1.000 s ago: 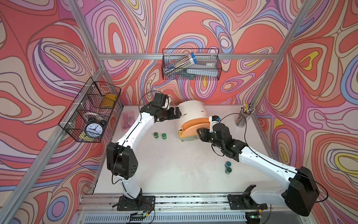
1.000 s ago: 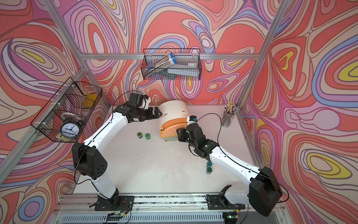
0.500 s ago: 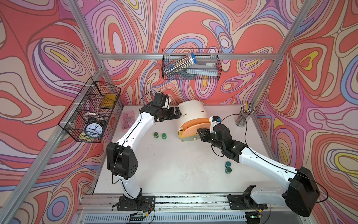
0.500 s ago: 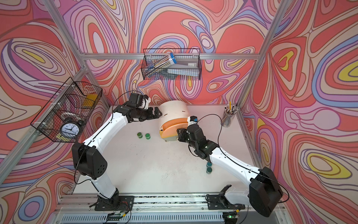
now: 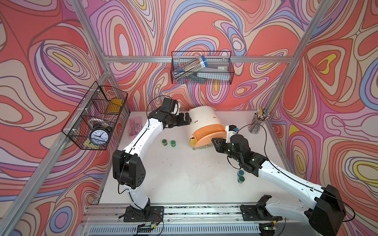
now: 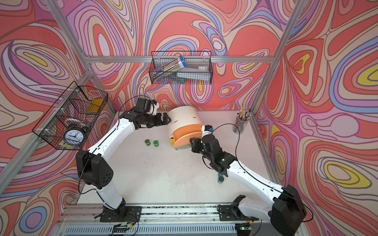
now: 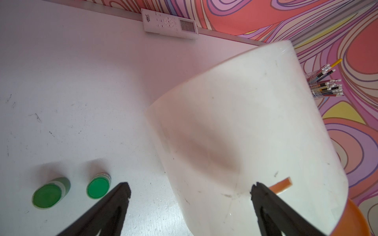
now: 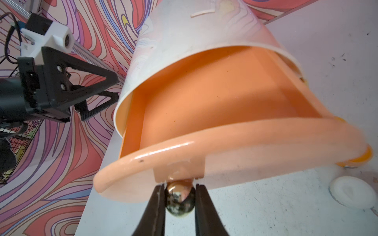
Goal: Put the paint cans in the drawer according to color
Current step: Open the drawer in the storage box.
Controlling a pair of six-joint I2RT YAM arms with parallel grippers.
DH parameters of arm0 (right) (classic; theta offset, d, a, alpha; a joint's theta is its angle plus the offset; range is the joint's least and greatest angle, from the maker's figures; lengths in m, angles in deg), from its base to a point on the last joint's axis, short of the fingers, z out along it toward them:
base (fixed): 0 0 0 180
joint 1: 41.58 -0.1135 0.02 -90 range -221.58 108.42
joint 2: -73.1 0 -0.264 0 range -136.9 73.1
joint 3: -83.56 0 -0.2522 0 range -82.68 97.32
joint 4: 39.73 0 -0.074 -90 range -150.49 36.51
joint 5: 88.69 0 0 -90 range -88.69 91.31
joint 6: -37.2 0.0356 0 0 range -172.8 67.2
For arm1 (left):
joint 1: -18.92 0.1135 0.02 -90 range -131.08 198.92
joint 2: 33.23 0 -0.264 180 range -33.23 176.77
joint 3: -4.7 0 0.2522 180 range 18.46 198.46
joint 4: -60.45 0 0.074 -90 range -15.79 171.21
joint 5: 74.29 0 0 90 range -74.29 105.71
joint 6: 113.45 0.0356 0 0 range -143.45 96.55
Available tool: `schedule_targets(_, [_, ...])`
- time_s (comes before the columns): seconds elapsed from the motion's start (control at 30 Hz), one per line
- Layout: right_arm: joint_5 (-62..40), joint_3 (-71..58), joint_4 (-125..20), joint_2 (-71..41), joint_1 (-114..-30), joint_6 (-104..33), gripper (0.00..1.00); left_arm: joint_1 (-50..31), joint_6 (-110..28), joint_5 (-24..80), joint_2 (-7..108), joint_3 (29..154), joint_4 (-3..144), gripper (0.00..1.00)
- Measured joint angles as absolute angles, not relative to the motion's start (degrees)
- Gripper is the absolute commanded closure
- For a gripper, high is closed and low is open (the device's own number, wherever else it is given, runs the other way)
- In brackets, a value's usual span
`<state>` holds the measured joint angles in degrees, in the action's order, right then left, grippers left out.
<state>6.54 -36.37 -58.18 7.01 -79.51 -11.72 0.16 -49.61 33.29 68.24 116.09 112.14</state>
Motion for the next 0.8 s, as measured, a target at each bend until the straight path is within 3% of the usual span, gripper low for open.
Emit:
schedule_targets(0.27, [9.6,-38.0,-60.0,9.2,-82.8,-11.2,0.82,0.2,-49.6,33.3,68.2,116.1,112.1,0.01])
schedule_targets(0.4, [10.9,-38.3,-60.1,9.3,-83.5,-11.1,0.64,0.2,-49.6,33.3,68.2,116.1,112.1,0.01])
schedule_targets(0.67, [12.7,-38.0,-64.5,9.9,-83.7,-13.8,0.41,0.2,-49.6,32.5,68.2,115.9,112.1,0.01])
schedule_targets(0.7, [12.9,-37.6,-66.0,10.5,-83.7,-14.6,0.37,0.2,-49.6,32.3,68.2,115.9,112.2,0.01])
schedule_targets(0.77, [13.4,-36.8,-68.9,12.0,-83.7,-16.0,0.02,0.2,-49.6,31.7,68.0,115.8,112.3,0.01])
schedule_targets(0.8, [13.5,-36.1,-70.8,12.9,-83.7,-17.4,0.02,0.2,-49.6,31.3,67.6,115.6,112.3,0.01])
